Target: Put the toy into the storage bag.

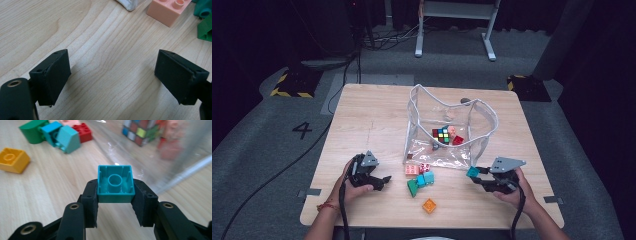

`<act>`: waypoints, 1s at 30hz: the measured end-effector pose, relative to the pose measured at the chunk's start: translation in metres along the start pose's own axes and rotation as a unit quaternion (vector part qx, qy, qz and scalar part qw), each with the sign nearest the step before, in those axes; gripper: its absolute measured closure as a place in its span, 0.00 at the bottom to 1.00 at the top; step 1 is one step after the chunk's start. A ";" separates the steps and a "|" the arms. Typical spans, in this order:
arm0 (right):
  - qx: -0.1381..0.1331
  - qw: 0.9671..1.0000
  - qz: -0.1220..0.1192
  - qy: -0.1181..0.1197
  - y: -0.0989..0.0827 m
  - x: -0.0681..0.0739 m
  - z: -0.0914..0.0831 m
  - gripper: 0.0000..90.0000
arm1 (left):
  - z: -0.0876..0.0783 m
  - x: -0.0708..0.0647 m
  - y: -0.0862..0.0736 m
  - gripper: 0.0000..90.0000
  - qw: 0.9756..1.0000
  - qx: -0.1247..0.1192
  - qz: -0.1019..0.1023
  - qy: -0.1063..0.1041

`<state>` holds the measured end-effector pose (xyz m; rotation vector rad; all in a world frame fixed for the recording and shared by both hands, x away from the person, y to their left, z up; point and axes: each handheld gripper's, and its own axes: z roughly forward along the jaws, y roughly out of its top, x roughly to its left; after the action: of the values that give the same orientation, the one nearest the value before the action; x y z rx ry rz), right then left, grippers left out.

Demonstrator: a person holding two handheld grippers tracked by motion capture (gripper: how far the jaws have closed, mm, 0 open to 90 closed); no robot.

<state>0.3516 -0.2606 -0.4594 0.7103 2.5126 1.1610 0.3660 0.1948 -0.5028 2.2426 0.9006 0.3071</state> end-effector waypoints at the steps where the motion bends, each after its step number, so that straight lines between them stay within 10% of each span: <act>1: -0.002 1.000 0.003 -0.006 -0.002 -0.005 -0.005 0.66 | 0.000 0.000 0.000 0.15 1.000 0.000 0.000 0.000; 30: -0.040 0.989 0.050 -0.137 0.047 -0.118 -0.051 0.66 | 0.000 0.000 0.000 0.15 1.000 0.000 0.000 0.000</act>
<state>0.4427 -0.3306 -0.3850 0.9151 2.2140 1.1063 0.3660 0.1948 -0.5028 2.2429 0.9005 0.3069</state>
